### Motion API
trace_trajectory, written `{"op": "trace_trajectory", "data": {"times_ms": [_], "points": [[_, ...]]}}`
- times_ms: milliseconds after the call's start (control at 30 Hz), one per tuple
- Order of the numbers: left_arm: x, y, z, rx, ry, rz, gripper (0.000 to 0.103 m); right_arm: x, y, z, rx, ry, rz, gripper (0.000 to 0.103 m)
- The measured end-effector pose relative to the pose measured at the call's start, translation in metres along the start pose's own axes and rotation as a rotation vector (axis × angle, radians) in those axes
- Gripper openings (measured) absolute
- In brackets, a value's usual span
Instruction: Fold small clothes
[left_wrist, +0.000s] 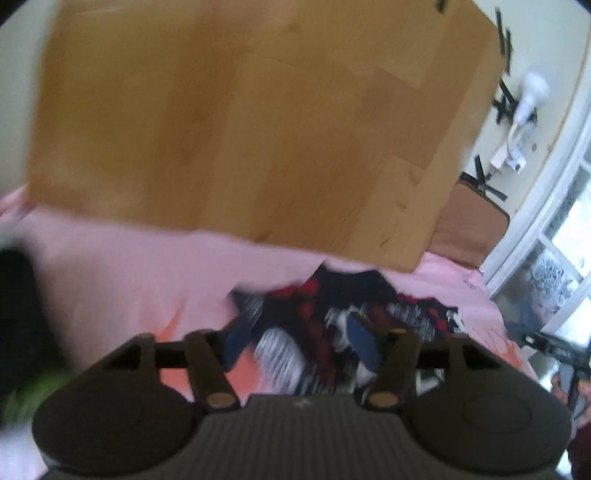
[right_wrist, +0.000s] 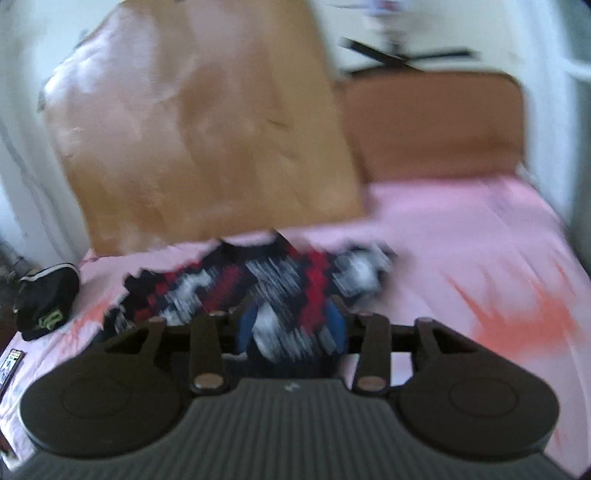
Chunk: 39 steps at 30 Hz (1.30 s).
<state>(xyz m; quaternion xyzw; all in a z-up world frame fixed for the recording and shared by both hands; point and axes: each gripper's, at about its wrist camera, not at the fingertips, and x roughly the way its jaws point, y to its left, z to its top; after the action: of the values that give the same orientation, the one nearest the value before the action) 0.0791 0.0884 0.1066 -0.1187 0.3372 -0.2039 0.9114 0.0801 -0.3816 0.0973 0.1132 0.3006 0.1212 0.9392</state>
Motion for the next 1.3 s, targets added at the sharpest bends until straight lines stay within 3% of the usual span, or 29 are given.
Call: {"op": "trace_trajectory", "data": {"times_ms": [67, 200, 300, 333, 367, 400, 433, 467, 500, 533, 633, 767, 900, 967, 1100, 1233, 1300], "points": [[0.059, -0.010, 0.026, 0.023, 0.073, 0.009, 0.063, 0.045, 0.001, 0.022, -0.016, 0.028, 0.035, 0.060], [0.174, -0.018, 0.057, 0.012, 0.216, 0.042, 0.063, 0.158, -0.012, 0.056, 0.085, 0.160, 0.068, 0.061], [0.233, -0.017, 0.061, -0.015, 0.260, 0.083, 0.062, 0.227, -0.024, 0.064, 0.150, 0.237, 0.049, 0.061], [0.250, -0.016, 0.059, -0.017, 0.286, 0.074, 0.055, 0.244, -0.027, 0.066, 0.158, 0.257, 0.057, 0.062], [0.259, -0.015, 0.056, -0.004, 0.307, 0.066, 0.037, 0.258, -0.027, 0.065, 0.161, 0.276, 0.059, 0.062], [0.261, -0.020, 0.052, 0.040, 0.277, 0.082, 0.029, 0.272, -0.029, 0.063, 0.169, 0.297, 0.058, 0.062], [0.262, -0.024, 0.051, 0.080, 0.272, 0.083, 0.009, 0.281, -0.030, 0.060, 0.175, 0.315, 0.064, 0.062], [0.260, -0.026, 0.048, 0.083, 0.285, 0.067, 0.009, 0.287, -0.030, 0.057, 0.175, 0.329, 0.080, 0.055], [0.252, -0.028, 0.047, 0.084, 0.263, 0.075, 0.008, 0.286, -0.027, 0.055, 0.148, 0.304, 0.090, 0.013], [0.242, -0.031, 0.047, 0.095, 0.246, 0.077, 0.008, 0.288, -0.024, 0.054, 0.141, 0.330, 0.105, 0.014], [0.184, -0.042, 0.048, 0.104, 0.156, 0.050, 0.008, 0.263, -0.014, 0.057, 0.138, 0.269, 0.120, 0.012], [0.083, -0.058, 0.037, 0.108, 0.012, -0.069, 0.008, 0.175, 0.018, 0.062, 0.064, 0.153, 0.165, 0.012], [-0.023, -0.072, -0.023, 0.134, -0.110, -0.197, 0.008, 0.069, 0.049, 0.041, -0.018, 0.034, 0.218, 0.012], [-0.056, -0.078, -0.060, 0.139, -0.132, -0.216, 0.008, 0.016, 0.064, 0.015, -0.064, -0.024, 0.243, 0.012], [-0.085, -0.073, -0.149, 0.131, -0.076, -0.231, 0.009, -0.057, 0.086, -0.063, -0.129, -0.036, 0.242, 0.012], [-0.066, -0.055, -0.205, 0.029, 0.098, -0.199, 0.015, -0.057, 0.094, -0.140, -0.078, 0.066, 0.181, 0.013], [-0.068, -0.049, -0.212, -0.011, 0.127, -0.201, 0.016, -0.050, 0.093, -0.163, -0.057, 0.106, 0.140, 0.017]]}}
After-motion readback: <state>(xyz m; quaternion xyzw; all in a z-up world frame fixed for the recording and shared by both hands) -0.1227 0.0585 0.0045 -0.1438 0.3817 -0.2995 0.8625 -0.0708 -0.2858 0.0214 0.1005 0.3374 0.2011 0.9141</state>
